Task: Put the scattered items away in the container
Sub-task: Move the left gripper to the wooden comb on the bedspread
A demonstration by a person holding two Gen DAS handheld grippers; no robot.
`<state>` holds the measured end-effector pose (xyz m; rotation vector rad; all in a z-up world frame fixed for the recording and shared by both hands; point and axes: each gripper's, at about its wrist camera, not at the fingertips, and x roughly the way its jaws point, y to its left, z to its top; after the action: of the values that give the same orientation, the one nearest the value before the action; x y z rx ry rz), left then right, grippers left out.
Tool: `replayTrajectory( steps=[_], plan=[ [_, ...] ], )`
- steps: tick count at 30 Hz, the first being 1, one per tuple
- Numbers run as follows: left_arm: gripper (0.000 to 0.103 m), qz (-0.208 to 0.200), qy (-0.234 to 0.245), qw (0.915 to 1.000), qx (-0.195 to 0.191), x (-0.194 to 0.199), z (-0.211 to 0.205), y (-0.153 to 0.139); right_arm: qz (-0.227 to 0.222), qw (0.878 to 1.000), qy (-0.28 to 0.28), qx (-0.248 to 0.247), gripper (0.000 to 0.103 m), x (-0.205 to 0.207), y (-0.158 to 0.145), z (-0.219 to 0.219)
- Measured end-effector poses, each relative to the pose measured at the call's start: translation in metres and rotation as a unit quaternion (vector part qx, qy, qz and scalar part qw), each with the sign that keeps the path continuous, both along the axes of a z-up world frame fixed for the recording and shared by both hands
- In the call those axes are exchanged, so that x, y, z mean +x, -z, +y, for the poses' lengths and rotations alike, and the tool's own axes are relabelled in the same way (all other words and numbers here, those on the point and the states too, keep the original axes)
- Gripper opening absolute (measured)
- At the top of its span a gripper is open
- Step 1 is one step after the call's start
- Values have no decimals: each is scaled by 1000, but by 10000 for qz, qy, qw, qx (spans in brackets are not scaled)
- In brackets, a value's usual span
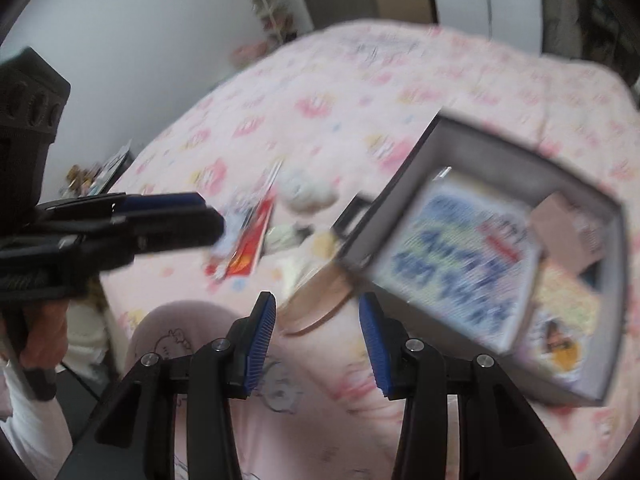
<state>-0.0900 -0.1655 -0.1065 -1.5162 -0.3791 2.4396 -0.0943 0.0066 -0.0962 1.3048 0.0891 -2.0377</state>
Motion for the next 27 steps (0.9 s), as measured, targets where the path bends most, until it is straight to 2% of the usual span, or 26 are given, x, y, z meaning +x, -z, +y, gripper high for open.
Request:
replayTrajectory(
  steps=[3, 5, 7, 10, 11, 14, 16, 19, 21, 24, 27],
  plan=[
    [44, -557, -51, 9980, 304, -7, -29, 42, -464, 9987, -33, 195, 39, -9, 34, -15],
    [44, -903, -81, 9945, 516, -14, -42, 70, -590, 9972, 16, 451, 39, -15, 53, -22],
    [44, -1181, -78, 9914, 554, -20, -50, 95, -624, 9956, 36, 695, 39, -19, 69, -28],
    [44, -1434, 19, 9875, 660, -24, -52, 122, -1039, 9927, 87, 599, 39, -32, 88, -28],
    [44, -1489, 64, 9860, 749, -25, -52, 128, -1129, 9915, 102, 639, 39, -37, 94, -26],
    [44, -1581, 107, 9822, 1006, -27, -53, 146, -979, 9896, 74, 1051, 39, -44, 104, -26],
    [44, -1633, 174, 9787, 1234, -29, -53, 155, -1030, 9870, -28, 1236, 39, -46, 114, -29],
    [44, -1727, 256, 9737, 1463, -33, -50, 168, -1297, 9839, -74, 1226, 38, -52, 130, -32],
    [44, -1786, 227, 9714, 1546, -33, -49, 172, -1386, 9826, -154, 1230, 31, -55, 138, -37],
    [44, -1743, 144, 9682, 1787, -29, -54, 175, -1383, 9821, -287, 1247, 21, -57, 139, -47],
    [44, -1671, -31, 9626, 2132, -23, -62, 179, -1425, 9833, -474, 1028, 18, -59, 136, -56]
  ],
)
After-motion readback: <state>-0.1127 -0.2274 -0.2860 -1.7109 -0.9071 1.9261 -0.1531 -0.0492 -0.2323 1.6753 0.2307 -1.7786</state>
